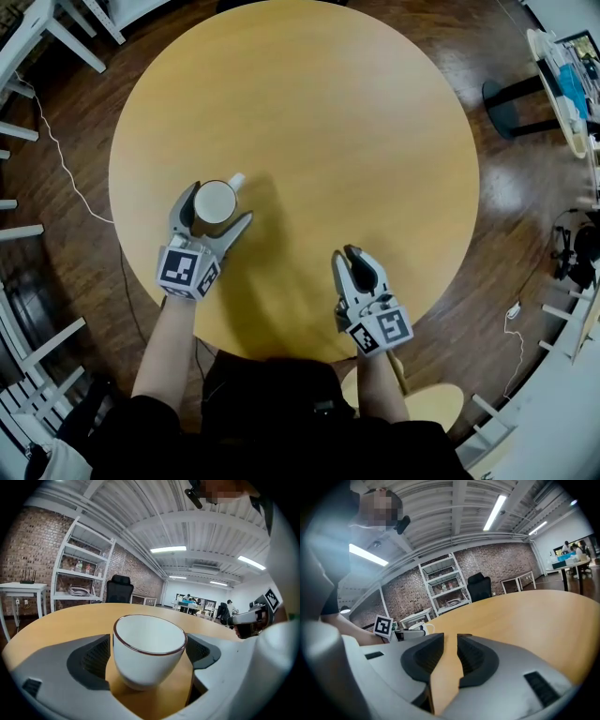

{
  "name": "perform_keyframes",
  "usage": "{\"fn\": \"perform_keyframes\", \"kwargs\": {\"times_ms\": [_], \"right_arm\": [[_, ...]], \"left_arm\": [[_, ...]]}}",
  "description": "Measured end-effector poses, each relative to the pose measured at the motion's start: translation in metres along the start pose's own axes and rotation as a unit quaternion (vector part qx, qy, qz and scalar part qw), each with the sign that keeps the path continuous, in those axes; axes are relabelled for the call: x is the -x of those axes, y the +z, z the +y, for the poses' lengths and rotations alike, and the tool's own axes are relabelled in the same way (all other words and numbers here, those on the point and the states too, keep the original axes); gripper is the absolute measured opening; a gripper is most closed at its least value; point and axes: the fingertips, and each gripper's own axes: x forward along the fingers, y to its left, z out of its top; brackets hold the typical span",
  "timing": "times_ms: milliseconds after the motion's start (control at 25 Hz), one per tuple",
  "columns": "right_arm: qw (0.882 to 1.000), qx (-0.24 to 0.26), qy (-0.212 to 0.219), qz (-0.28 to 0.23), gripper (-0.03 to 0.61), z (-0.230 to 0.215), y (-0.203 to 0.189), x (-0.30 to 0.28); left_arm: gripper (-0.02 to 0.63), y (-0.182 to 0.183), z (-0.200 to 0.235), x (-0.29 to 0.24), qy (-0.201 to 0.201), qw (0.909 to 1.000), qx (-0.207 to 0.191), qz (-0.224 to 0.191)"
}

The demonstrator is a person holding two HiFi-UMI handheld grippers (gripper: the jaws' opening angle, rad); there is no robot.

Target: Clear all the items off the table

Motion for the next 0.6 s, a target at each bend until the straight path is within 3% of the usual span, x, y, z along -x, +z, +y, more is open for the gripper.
{"fn": "perform_keyframes", "kwargs": {"times_ms": [240, 600], "right_arm": [[0.999, -0.039, -0.017, -0.001, 0.094, -0.015, -0.005, 0.015], [0.998, -0.048, -0.037, -0.016, 0.094, -0.027, -0.002, 0.027]], "left_arm": [[0.468, 0.004, 0.004, -0.01, 0.021, 0.9996, -0.001, -0.019], [0.425, -0.001, -0.01, -0.013, -0.006, 0.9999, -0.012, 0.004]]}}
